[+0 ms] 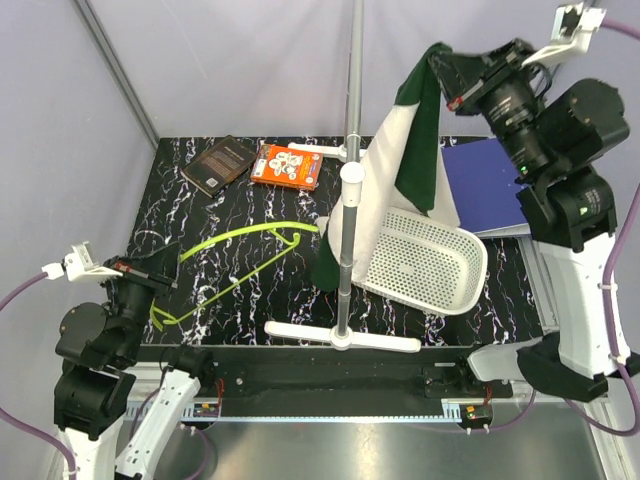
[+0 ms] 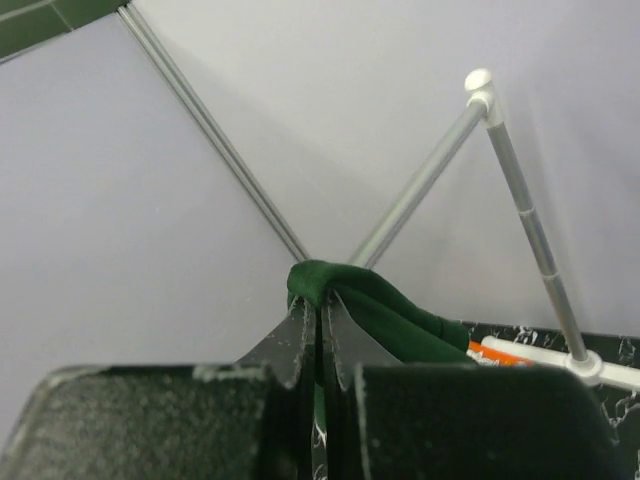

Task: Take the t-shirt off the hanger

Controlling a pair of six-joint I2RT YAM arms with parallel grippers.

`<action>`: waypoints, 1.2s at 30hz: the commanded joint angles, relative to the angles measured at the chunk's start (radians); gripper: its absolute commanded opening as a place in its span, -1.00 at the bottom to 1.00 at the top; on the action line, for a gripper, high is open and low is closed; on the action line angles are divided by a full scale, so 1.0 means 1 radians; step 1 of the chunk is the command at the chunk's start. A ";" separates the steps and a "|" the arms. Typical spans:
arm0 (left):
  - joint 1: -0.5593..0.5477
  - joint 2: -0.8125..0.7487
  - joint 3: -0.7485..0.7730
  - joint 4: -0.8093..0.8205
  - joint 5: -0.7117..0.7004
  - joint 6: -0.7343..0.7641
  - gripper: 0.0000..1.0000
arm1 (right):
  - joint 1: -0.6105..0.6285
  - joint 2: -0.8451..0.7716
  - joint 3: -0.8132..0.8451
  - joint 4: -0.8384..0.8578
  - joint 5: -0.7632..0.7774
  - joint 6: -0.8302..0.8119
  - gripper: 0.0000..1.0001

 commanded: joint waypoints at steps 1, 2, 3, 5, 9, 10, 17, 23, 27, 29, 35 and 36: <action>0.003 -0.020 -0.010 0.036 -0.013 0.018 -1.00 | -0.003 0.084 0.289 -0.068 0.038 -0.114 -1.00; 0.003 -0.022 -0.011 0.035 -0.012 0.018 -1.00 | -0.003 0.137 0.347 -0.088 0.038 -0.126 -1.00; 0.003 -0.028 -0.014 0.033 -0.010 0.018 -1.00 | -0.003 0.164 0.463 -0.107 0.040 -0.144 -1.00; 0.004 -0.031 -0.016 0.030 -0.010 0.019 -1.00 | -0.002 0.242 0.573 -0.145 0.052 -0.170 -1.00; 0.003 -0.043 -0.014 0.023 -0.010 0.027 -1.00 | -0.002 0.310 0.749 -0.141 0.101 -0.241 -1.00; 0.003 -0.045 -0.013 0.018 -0.012 0.029 -1.00 | -0.003 0.310 0.753 -0.129 0.124 -0.250 -1.00; 0.003 -0.055 0.004 -0.010 -0.025 0.055 -1.00 | -0.003 0.253 0.679 -0.012 0.186 -0.319 -1.00; 0.003 -0.052 0.006 -0.013 -0.025 0.052 -1.00 | -0.003 0.244 0.733 0.020 0.215 -0.390 -1.00; 0.003 -0.042 0.007 -0.013 -0.019 0.049 -1.00 | -0.003 0.205 0.711 0.026 0.201 -0.402 -1.00; 0.003 -0.042 0.009 -0.014 -0.016 0.047 -1.00 | -0.003 0.170 0.678 0.036 0.198 -0.401 -1.00; 0.003 -0.032 0.012 -0.011 -0.010 0.035 -1.00 | -0.003 0.119 0.599 0.042 0.210 -0.430 -1.00; 0.003 -0.031 0.012 -0.011 -0.005 0.032 -1.00 | -0.002 0.119 0.595 0.042 0.222 -0.436 -1.00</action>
